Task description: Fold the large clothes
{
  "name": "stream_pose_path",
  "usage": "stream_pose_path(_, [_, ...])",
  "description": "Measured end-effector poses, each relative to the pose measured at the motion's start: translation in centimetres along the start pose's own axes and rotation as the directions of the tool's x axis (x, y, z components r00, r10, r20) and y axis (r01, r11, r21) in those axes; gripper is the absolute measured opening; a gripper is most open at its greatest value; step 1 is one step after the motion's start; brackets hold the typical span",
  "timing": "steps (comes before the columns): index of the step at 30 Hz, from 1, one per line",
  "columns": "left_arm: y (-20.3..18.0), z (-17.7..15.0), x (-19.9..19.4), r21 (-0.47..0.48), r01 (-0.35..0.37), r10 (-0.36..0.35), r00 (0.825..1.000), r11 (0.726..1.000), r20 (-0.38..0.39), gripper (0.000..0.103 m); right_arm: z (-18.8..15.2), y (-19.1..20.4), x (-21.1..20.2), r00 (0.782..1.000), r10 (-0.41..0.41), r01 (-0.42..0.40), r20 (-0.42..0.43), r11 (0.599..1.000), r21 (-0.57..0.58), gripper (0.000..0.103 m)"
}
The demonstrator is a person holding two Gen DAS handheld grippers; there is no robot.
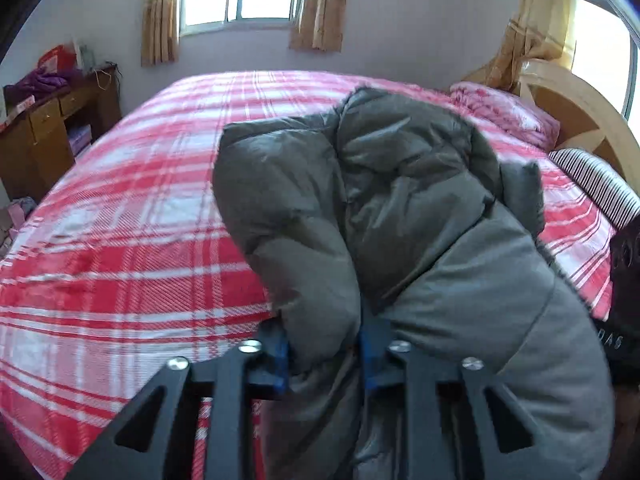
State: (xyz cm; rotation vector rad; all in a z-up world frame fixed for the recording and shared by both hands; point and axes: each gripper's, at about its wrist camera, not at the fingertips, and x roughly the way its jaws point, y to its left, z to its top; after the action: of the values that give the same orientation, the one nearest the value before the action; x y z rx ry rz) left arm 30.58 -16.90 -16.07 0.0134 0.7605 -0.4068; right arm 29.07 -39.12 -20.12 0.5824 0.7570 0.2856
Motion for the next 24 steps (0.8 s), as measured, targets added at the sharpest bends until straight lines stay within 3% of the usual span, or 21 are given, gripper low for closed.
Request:
stream_pose_path(7, [0.7, 0.9, -8.9, 0.013, -0.022, 0.02, 0.993, 1.0, 0.115, 0.018, -1.2, 4.0, -3.5, 0.99, 0.113, -0.113, 0.079, 0.994, 0.0, 0.021])
stream_pose_path(10, [2.6, 0.8, -13.0, -0.005, -0.041, 0.042, 0.988, 0.999, 0.148, 0.018, -1.7, 6.7, -4.6, 0.981, 0.171, -0.17, 0.088, 0.985, -0.017, 0.021])
stream_pose_path(18, [9.5, -0.4, -17.9, -0.084, -0.114, 0.127, 0.978, 0.99, 0.165, 0.018, -2.8, 14.7, -3.7, 0.958, 0.285, -0.28, 0.032, 0.953, -0.112, 0.021])
stream_pose_path(24, [13.5, -2.3, -18.9, -0.135, -0.167, 0.187, 0.971, 0.977, 0.146, 0.018, -4.0, 19.0, -0.5, 0.952, 0.303, -0.305, -0.035, 0.939, -0.161, 0.021])
